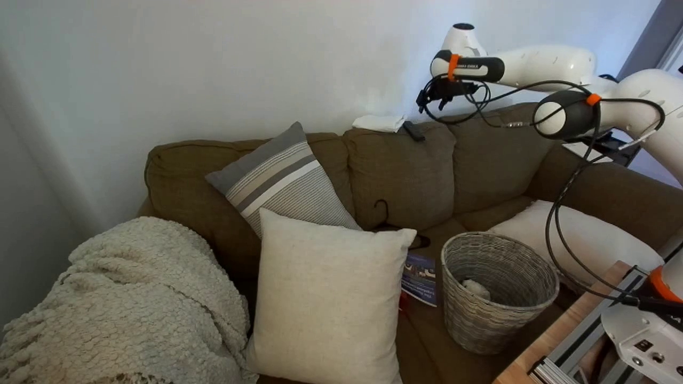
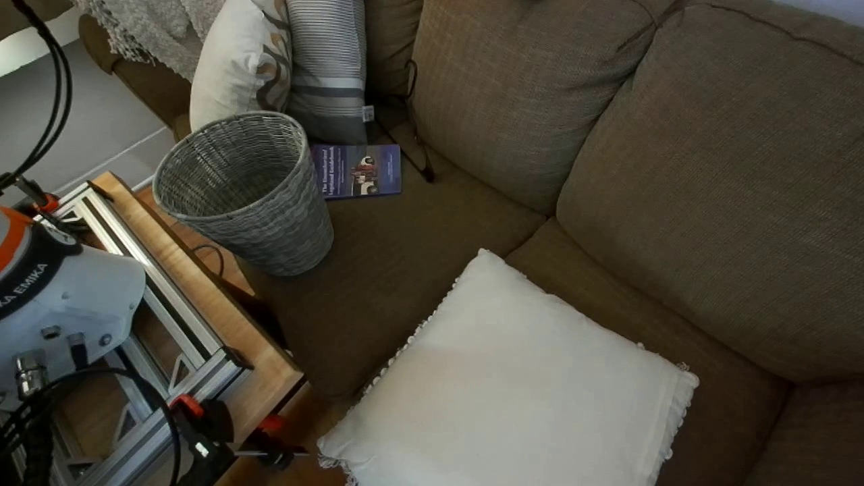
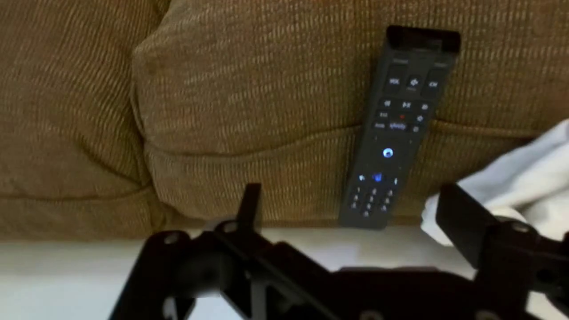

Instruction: Put the black remote control on the backrest of the sofa.

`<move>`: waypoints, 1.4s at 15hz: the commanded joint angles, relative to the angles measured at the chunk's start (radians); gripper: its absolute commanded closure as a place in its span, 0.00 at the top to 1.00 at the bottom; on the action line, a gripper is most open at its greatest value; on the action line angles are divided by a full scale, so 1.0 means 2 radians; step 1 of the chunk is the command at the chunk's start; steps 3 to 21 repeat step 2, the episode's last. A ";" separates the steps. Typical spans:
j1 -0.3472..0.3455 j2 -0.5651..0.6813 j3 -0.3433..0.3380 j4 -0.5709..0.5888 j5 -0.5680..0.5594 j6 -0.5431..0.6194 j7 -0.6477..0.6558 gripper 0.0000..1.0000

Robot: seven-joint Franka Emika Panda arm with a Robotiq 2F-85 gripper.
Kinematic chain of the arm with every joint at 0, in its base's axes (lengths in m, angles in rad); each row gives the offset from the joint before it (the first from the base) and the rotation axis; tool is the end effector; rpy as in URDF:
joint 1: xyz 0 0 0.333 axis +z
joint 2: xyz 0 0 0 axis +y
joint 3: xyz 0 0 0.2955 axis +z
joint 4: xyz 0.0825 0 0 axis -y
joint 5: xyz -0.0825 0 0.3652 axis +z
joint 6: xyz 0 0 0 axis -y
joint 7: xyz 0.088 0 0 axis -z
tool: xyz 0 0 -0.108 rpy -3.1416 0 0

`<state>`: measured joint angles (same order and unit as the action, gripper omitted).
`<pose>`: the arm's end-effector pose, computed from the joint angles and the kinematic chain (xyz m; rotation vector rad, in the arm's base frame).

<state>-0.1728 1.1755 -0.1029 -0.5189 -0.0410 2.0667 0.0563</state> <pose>0.7800 -0.1698 0.3406 2.9110 -0.3483 0.5375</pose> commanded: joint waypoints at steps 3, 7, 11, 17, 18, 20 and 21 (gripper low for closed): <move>-0.016 -0.032 0.021 0.003 0.011 -0.003 -0.066 1.00; -0.016 -0.032 0.021 0.003 0.011 -0.003 -0.066 1.00; -0.016 -0.032 0.021 0.003 0.011 -0.003 -0.066 1.00; -0.016 -0.032 0.021 0.003 0.011 -0.003 -0.066 1.00; -0.016 -0.032 0.021 0.003 0.011 -0.003 -0.066 1.00; -0.016 -0.032 0.021 0.003 0.011 -0.003 -0.066 1.00; -0.016 -0.032 0.021 0.003 0.011 -0.003 -0.066 1.00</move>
